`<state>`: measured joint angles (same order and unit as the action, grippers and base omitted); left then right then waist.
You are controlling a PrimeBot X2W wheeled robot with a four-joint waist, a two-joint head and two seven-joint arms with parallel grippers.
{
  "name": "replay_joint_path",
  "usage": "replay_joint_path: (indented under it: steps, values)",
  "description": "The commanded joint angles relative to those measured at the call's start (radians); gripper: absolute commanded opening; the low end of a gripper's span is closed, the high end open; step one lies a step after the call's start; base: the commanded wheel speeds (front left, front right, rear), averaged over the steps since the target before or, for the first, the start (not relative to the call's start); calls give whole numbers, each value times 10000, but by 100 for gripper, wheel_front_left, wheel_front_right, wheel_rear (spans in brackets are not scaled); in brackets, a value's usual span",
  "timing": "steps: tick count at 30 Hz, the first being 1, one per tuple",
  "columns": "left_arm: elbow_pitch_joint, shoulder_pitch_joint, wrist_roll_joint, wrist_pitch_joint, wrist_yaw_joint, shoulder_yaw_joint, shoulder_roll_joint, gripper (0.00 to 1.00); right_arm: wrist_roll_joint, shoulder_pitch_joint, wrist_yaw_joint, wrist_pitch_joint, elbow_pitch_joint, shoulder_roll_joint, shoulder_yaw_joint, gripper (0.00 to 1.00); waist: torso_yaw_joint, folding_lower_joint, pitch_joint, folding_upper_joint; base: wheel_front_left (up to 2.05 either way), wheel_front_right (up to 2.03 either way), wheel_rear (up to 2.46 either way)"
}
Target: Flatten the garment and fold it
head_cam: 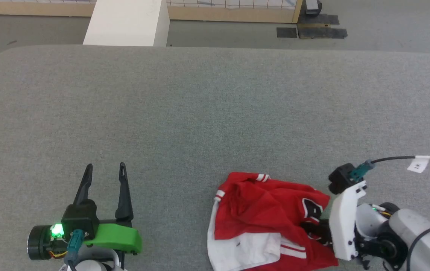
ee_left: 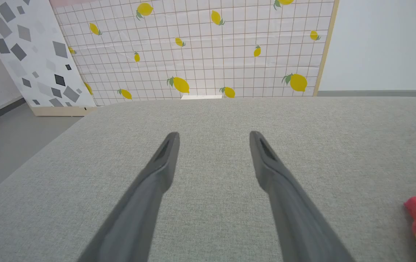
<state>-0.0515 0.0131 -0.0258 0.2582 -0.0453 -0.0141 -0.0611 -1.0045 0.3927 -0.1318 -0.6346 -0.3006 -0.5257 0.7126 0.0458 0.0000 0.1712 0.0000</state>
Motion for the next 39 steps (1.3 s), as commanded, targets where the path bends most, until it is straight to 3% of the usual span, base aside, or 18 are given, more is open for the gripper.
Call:
replay_joint_path:
  steps: [1,9,22,31,39]
  values:
    - [-28,50,20,36,-41,25,50,100,-122,81,11,160,27,202,271,0,-61,0,-136,0,0,0,0]
    - [15,-309,-2,36,-109,150,60,100,214,1014,11,1103,1143,-537,921,0,-684,0,-481,0,0,0,0]
    - [485,-216,114,36,-187,460,-71,100,1078,2945,11,1374,2061,-2340,1058,0,-3246,0,589,0,0,0,0]
    - [891,235,370,36,-274,407,-360,100,1423,3602,11,1701,1082,-3083,319,0,-4322,0,1881,0,0,0,0]
    - [1268,895,453,36,-154,277,-849,100,2081,4358,11,2459,-1172,-2884,-332,0,-4207,0,2927,0,0,0,0]
